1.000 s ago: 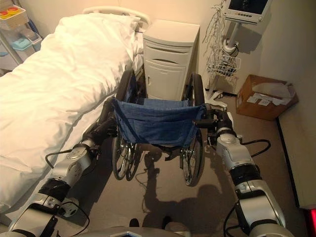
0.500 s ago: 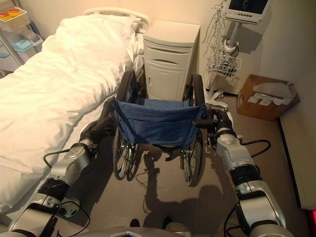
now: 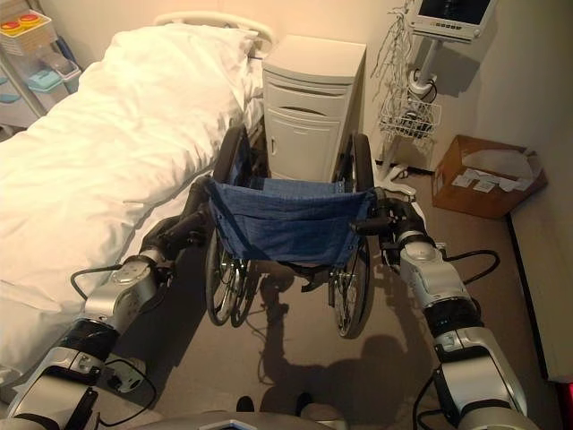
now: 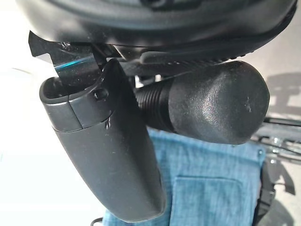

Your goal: Push the wheelchair next to the bed

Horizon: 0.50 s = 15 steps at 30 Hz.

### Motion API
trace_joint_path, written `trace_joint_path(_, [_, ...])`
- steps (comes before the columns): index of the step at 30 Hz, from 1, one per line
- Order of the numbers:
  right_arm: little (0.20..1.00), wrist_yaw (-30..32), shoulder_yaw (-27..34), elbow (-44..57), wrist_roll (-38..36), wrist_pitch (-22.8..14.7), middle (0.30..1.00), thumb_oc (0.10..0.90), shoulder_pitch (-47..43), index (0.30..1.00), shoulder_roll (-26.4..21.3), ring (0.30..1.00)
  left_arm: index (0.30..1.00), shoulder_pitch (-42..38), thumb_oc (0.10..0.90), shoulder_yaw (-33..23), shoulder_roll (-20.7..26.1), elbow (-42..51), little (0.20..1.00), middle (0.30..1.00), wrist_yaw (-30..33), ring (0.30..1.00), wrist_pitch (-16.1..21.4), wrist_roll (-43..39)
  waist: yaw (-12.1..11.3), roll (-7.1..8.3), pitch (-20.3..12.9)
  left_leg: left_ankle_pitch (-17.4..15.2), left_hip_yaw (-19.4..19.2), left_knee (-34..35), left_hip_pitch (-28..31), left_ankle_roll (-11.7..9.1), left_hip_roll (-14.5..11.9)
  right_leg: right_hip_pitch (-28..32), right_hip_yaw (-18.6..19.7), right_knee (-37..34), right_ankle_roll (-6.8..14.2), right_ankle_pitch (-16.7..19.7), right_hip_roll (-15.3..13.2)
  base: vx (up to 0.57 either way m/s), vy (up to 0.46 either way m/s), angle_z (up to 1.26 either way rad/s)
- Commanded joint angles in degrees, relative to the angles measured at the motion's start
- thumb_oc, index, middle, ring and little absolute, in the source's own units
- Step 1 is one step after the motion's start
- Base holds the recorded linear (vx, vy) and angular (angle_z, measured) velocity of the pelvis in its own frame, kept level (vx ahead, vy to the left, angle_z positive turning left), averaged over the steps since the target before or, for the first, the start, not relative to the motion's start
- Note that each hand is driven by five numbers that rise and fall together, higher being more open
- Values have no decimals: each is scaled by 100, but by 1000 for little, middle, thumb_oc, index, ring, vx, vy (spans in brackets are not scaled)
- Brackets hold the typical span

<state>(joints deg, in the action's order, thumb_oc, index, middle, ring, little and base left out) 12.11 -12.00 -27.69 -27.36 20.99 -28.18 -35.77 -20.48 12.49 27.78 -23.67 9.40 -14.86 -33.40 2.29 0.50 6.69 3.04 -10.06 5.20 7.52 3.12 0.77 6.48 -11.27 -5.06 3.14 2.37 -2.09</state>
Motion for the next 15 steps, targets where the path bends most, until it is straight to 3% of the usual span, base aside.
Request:
trace_joint_path(1, [900,10,180,31,699,-263,900,800,-349,900,-804,900,900,-653,800,-286,689,-272,900,900,158,900,411,101,-159,83,-503,-350,-78,-75,50,-290,165,-22,-71,233,307,-3,-106,0,0,0])
trace_joint_path(8, [900,142,205,129,1481,-302,900,800,-435,900,-1286,900,900,-594,800,-346,753,-265,900,900,191,900,475,7,-111,97,-485,-356,-95,-72,70,-285,155,-34,3,277,310,-24,-90,0,0,0])
trace_joint_path(15, [900,454,583,196,1170,-414,900,800,-252,900,-1387,900,900,-509,800,-483,789,-229,900,900,204,900,604,-39,-71,88,-477,-368,-96,-65,74,-278,152,-60,66,299,316,-32,-71,0,0,0])
